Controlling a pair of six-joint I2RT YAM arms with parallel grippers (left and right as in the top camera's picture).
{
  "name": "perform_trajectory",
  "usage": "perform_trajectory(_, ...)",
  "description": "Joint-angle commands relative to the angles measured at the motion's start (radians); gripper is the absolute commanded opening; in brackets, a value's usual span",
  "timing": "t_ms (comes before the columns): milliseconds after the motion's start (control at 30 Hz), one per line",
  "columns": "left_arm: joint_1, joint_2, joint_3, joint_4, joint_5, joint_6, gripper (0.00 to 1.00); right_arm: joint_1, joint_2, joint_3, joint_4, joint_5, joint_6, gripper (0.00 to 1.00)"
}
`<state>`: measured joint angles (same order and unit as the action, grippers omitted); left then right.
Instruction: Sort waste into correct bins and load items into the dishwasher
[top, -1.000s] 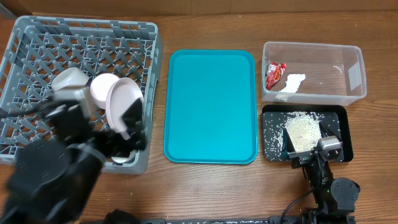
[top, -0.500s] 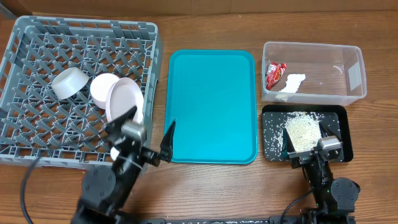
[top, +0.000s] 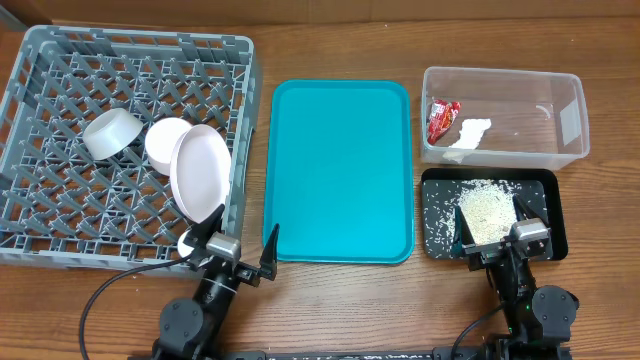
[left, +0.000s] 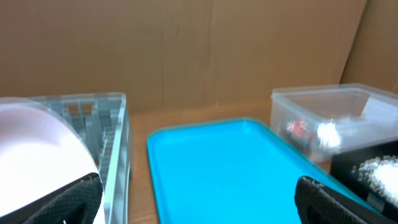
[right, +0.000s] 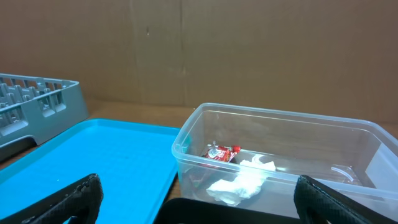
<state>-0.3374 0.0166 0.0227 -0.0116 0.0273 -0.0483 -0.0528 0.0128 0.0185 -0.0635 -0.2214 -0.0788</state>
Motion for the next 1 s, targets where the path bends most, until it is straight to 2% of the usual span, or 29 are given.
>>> perform_trajectory(0, 0.011, -0.014, -0.018, -0.029, 0.014, 0.019, 1.0, -0.008, -0.01, -0.011, 0.006, -0.001, 0.0, 1.0)
perform_trajectory(967, 0.011, -0.011, -0.018, -0.063, 0.014, 0.019, 1.0, -0.008, -0.01, -0.011, 0.006, -0.001, 0.0, 1.0)
